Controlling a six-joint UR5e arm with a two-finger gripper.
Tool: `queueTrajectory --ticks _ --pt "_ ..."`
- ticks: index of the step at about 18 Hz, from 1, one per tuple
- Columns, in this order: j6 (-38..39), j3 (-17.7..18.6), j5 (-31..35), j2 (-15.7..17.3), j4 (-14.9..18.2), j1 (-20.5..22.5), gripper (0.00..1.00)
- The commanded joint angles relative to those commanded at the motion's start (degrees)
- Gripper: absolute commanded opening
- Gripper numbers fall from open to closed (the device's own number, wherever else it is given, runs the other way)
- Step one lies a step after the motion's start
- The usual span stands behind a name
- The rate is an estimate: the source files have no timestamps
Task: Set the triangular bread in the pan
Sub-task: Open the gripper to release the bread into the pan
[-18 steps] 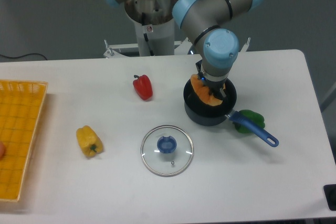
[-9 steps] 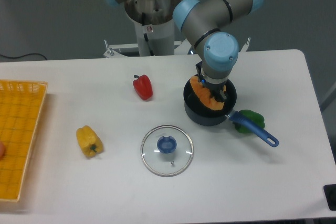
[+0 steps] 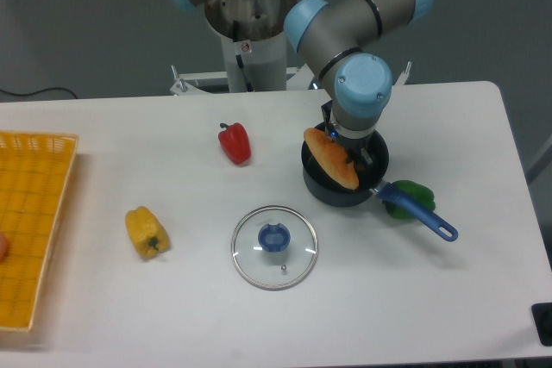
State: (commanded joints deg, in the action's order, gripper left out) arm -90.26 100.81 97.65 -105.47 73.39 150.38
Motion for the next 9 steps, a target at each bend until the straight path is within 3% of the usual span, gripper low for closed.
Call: queueTrajectory --ticks 8,9 --pt "-0.88 -0.17 0.00 0.09 0.09 0.09 0.54" --pt "-0.44 -0.26 0.00 0.09 0.09 0.00 0.62"
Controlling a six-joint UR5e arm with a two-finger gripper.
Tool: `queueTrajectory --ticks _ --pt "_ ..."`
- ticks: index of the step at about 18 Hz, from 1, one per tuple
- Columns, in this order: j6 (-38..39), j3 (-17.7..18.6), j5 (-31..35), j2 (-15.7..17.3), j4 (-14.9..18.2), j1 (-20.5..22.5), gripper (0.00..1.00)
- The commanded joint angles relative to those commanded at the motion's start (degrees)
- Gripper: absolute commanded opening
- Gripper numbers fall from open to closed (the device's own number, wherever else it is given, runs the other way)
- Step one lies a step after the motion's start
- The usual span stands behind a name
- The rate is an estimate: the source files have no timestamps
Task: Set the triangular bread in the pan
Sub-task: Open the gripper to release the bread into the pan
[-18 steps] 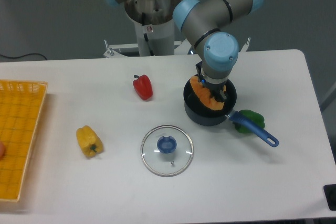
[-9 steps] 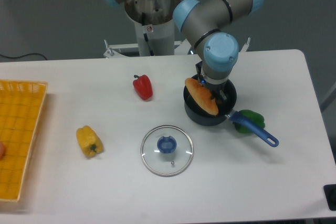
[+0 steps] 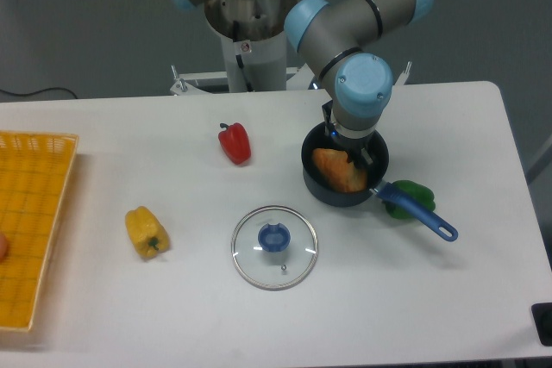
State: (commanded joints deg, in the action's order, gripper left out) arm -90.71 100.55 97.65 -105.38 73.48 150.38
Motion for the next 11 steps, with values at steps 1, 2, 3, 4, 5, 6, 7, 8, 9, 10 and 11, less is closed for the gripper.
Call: queueTrajectory --ticks 1,2,3,4,5,6,7,8,9,10,11 --pt "0.09 -0.44 0.00 0.09 0.00 -0.09 0.80" --pt "0.01 -0.96 -0.09 0.09 0.00 -0.18 0.93" --pt "0.18 -1.40 -0.17 0.26 -0.09 -0.18 1.00" --pt "0.53 -1.84 -0.35 0.35 0.09 -0.26 1.00" --pt "1.14 -2.63 -0.53 0.44 0.17 -0.35 1.00" --pt "2.80 -3.77 -0.79 0.61 0.26 -0.79 1.00" --pt "4.38 -5.00 -1.23 0.70 0.26 -1.57 1.00" --pt "5.62 -5.88 -2.10 0.79 0.26 -2.19 1.00" --pt "6.76 -6.76 -3.15 0.79 0.26 -2.46 1.00" --pt "8.16 -7.29 -3.86 0.88 0.26 -2.55 1.00" --pt "9.22 -7.30 -4.13 0.97 0.18 -2.64 1.00"
